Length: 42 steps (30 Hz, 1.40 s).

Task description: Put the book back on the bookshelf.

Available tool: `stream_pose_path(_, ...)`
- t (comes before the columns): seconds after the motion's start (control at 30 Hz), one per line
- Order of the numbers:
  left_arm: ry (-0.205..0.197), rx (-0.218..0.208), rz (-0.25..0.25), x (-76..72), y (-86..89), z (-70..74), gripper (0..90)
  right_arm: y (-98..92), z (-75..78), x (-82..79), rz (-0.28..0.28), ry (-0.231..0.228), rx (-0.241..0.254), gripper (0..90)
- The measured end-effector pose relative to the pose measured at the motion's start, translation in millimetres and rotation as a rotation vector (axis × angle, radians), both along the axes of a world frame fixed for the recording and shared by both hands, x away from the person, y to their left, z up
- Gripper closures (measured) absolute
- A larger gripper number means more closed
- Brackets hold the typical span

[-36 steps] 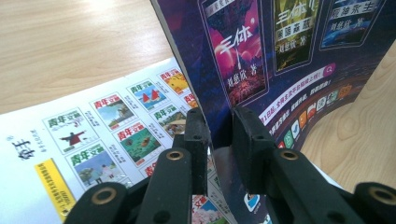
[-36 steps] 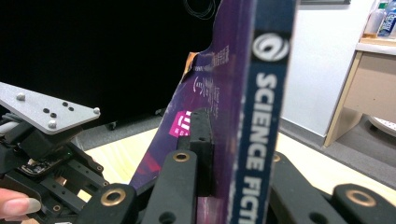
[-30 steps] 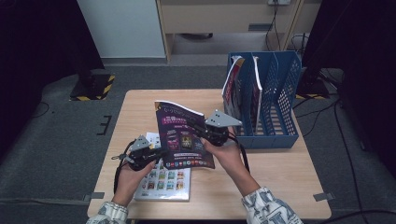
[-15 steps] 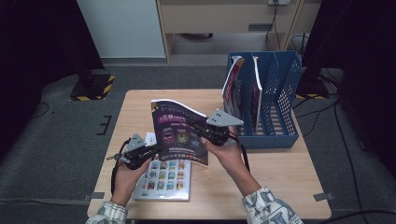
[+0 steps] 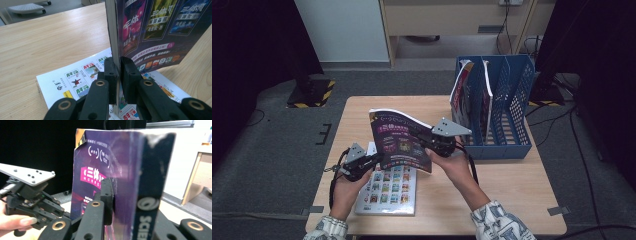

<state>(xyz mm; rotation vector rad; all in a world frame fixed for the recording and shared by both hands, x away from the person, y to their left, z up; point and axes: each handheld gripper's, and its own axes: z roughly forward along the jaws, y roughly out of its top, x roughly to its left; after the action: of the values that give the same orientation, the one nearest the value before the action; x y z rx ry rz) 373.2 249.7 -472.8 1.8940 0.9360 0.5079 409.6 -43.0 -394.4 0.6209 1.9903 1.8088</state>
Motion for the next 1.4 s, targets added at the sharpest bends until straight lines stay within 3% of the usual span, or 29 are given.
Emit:
stream_pose_path(0.57,-0.007,0.008,-0.005,-1.0,-1.1,-1.8,83.3,5.6,9.0,1.0,0.077,-0.001,0.028,69.4)
stream_pose_path(1.13,-0.012,0.011,-0.008,-1.9,-1.4,-1.8,83.3,11.4,5.0,0.6,0.087,0.015,0.01,73.9)
stream_pose_path(1.4,-0.005,0.005,-0.013,-1.3,-1.3,-3.1,83.2,9.1,4.2,1.9,0.075,0.012,0.048,79.0)
